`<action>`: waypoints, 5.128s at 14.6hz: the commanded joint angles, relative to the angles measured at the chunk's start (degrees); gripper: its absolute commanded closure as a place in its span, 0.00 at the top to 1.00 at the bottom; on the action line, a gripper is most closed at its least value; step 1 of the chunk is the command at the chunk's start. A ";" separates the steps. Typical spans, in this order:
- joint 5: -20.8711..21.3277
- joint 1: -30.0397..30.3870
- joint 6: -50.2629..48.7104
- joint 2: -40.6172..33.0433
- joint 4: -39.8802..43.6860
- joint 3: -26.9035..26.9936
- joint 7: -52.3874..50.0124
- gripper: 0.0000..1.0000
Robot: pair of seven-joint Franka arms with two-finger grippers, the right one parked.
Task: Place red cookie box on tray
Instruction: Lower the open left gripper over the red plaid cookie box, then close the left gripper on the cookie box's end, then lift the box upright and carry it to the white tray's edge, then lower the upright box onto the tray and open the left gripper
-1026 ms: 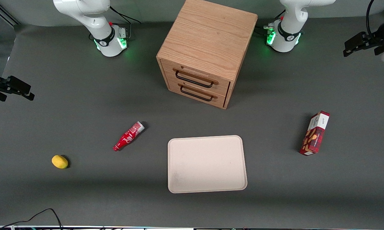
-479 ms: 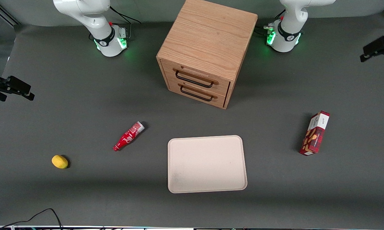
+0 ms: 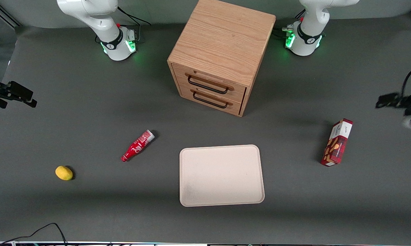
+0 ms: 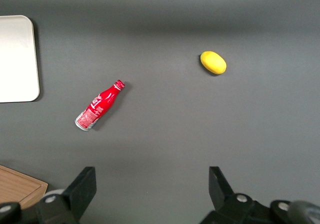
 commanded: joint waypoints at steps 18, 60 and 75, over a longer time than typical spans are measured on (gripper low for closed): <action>-9.94 -0.53 31.18 13.41 -15.74 -0.86 10.21 0.46; 7.11 -9.41 31.62 30.89 17.31 -26.44 -61.25 0.00; 10.98 -10.73 31.28 32.66 16.95 -26.35 -61.51 1.00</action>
